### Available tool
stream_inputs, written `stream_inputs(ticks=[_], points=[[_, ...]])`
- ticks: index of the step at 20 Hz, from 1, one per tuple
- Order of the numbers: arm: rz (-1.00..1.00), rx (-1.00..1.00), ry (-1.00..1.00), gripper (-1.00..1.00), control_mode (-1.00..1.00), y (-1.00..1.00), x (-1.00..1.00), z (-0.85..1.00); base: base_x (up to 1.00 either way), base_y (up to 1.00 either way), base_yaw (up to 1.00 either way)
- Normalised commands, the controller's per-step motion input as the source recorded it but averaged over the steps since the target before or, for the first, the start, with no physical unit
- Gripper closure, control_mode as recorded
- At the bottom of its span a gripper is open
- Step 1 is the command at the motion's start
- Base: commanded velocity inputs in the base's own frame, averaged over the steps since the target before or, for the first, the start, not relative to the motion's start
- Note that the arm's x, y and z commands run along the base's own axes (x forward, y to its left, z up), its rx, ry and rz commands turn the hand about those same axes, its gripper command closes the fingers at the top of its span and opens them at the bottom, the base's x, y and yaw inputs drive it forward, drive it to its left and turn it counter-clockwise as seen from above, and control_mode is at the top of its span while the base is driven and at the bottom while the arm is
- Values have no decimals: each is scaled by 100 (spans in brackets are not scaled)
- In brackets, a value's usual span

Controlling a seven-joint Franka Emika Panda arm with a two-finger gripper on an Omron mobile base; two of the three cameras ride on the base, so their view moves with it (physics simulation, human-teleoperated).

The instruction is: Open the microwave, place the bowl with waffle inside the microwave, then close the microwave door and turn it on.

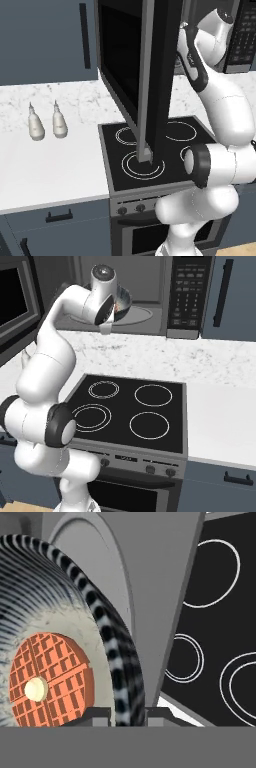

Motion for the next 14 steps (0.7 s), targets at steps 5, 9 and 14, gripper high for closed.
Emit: stream_inputs(ticks=[5, 9, 14], points=[[1, 0, 1, 100, -100, 0, 51, -14, 0, 0, 0], [0, 0, 0, 100, -100, 0, 51, 5, 0, 0, 0], [0, 0, 0, 100, -100, 1, 41, -11, 0, 0, 0]])
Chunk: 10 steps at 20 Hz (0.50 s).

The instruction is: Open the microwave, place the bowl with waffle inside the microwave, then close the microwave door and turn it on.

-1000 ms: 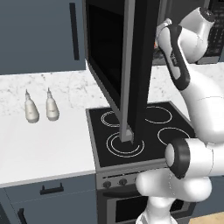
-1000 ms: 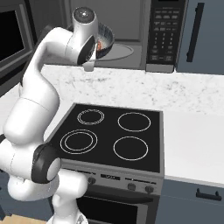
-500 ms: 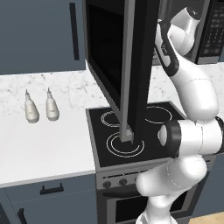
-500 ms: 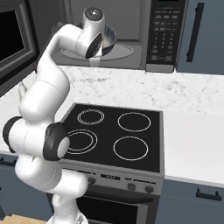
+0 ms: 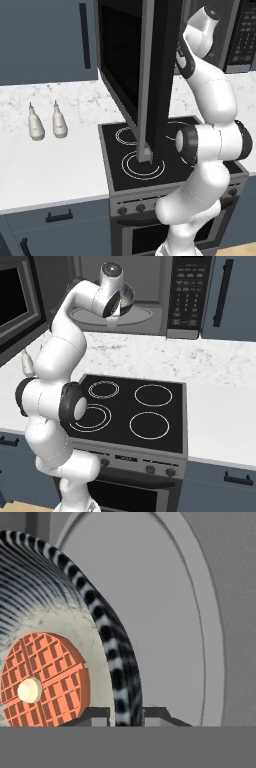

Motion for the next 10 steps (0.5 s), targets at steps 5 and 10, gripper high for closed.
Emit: stream_inputs(ticks=[5, 10], points=[[0, 0, -2, 100, -100, 0, 3, -24, 0, 0, 0], [0, 0, 0, 100, -100, 0, 0, 0, 0, 0, 0]])
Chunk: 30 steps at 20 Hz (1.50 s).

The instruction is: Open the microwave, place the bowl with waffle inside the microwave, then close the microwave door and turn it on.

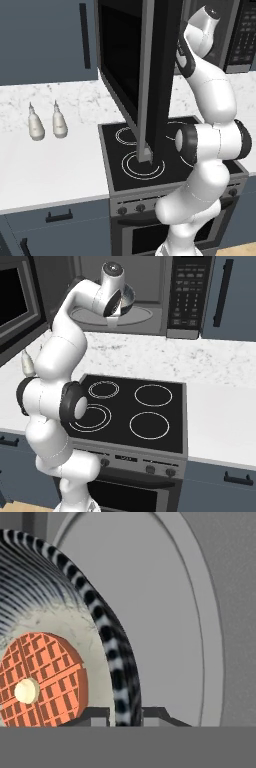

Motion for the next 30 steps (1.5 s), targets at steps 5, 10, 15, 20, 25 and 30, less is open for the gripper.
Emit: stream_inputs(ticks=[5, 10, 15, 20, 25, 30], points=[[0, 0, 0, -100, -100, 0, 0, 0, 0, 0, 0], [0, 0, 0, -100, -100, 0, 0, 0, 0, 0, 0], [0, 1, -16, -100, -100, -29, -72, 11, 0, 0, 0], [1, 0, -34, -100, -100, -7, -97, 6, 0, 0, 0], [5, 0, -27, -100, -100, 2, -99, -3, 0, 0, 0], [20, -17, -1, -100, -100, 11, -70, -78, 0, 0, 0]])
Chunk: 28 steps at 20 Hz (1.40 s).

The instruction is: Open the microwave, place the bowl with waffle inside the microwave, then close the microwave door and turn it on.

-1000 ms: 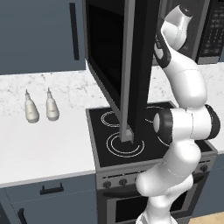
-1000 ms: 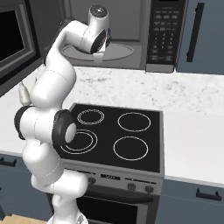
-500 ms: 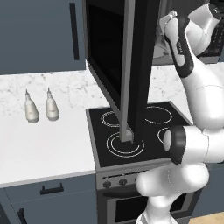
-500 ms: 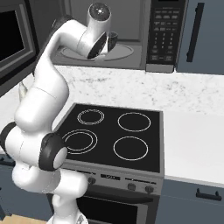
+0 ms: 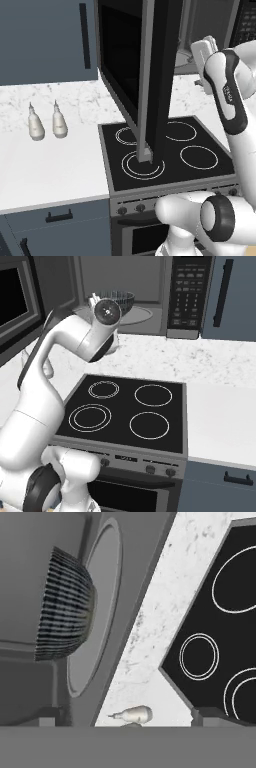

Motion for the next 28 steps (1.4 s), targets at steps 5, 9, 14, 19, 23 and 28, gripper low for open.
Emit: stream_inputs(ticks=[5, 9, 14, 19, 23, 28], points=[[21, -24, -5, -100, -100, 61, 9, -78, 0, 0, 0], [6, -15, -9, -100, -100, 34, 38, -56, 0, 0, 0], [0, -18, -15, -100, -100, 43, 21, -50, 0, 0, 0], [0, -18, -15, -100, -100, 62, -1, -46, 0, 0, 0], [0, -16, -14, -100, -100, 79, 2, -37, 0, 0, 0], [-4, -14, -12, -100, -100, 73, 10, -22, 0, 0, 0]])
